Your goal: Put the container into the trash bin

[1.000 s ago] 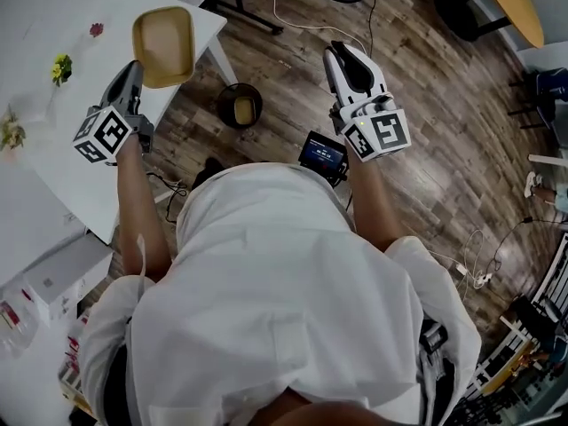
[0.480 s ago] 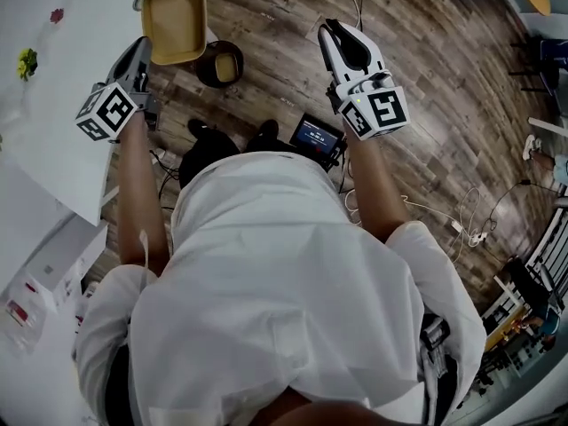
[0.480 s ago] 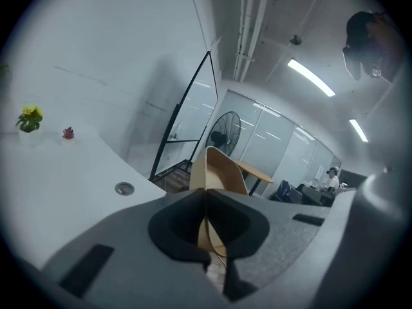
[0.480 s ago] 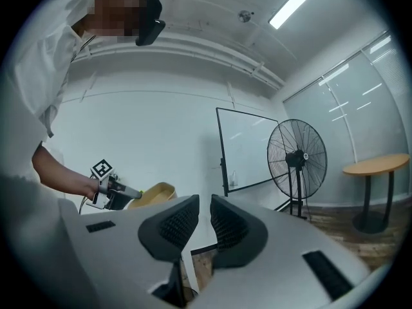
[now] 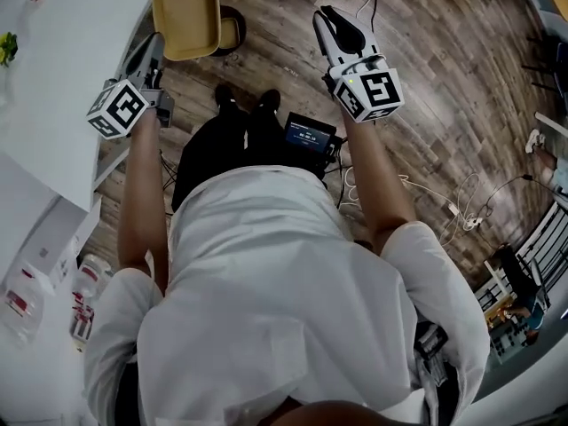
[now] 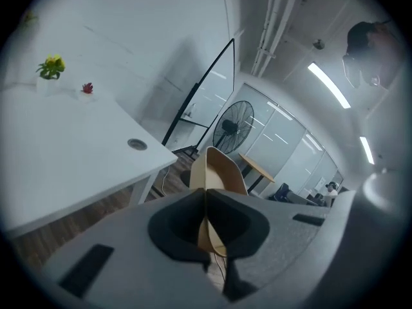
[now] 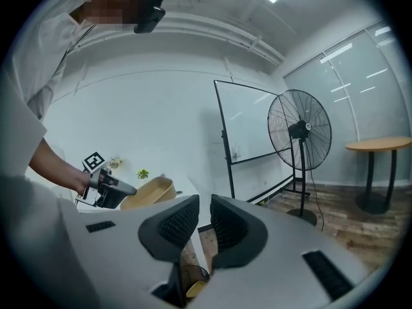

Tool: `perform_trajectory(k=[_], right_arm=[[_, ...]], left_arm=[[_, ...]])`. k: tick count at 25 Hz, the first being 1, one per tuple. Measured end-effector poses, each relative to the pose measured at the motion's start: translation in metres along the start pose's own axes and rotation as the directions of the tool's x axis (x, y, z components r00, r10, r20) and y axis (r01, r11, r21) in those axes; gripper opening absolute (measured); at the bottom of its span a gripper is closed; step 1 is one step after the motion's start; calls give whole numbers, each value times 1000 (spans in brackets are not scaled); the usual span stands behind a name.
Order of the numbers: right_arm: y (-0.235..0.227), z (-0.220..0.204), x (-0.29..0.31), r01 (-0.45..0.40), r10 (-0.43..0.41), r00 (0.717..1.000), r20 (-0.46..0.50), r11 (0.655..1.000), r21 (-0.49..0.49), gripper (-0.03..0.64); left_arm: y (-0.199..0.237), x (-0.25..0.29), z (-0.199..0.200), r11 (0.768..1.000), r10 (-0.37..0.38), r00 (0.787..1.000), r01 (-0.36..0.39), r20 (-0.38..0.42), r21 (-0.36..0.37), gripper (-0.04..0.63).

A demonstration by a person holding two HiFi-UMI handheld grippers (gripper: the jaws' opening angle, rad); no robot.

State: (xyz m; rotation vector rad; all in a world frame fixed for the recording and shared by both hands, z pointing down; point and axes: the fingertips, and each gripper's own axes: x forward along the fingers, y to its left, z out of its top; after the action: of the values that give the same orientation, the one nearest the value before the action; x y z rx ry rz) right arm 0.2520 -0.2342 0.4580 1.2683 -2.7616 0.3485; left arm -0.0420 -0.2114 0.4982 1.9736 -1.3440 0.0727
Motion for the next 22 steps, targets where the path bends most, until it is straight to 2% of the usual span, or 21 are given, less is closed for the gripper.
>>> perform_trajectory(k=[3,6,10,15,22], right_arm=[[4,-31,15,-5,5,999,-43,1000,6,75],[6,-59,33,-18,16,998,-68,999,-31,75],[13,-110,47,-35,28,991,-134,998,-51,72],[19,-160,67,-81,70,984,-166,995,-58,72],[17,-254,86,-123,112,964,-240,992,-31,72]], left_arm=[[20,10,-25,999,0,1000,-1,-28,-44,20],[41,25,-50,998,-2,999,-1,-46,-65,20],[73,42,-104,992,10,995,-23,-104,-127,20],[118,65,-162,979,37,987,-67,-153,-195,20],[170,110,-218,973,73,976,-115,-206,-199,20]])
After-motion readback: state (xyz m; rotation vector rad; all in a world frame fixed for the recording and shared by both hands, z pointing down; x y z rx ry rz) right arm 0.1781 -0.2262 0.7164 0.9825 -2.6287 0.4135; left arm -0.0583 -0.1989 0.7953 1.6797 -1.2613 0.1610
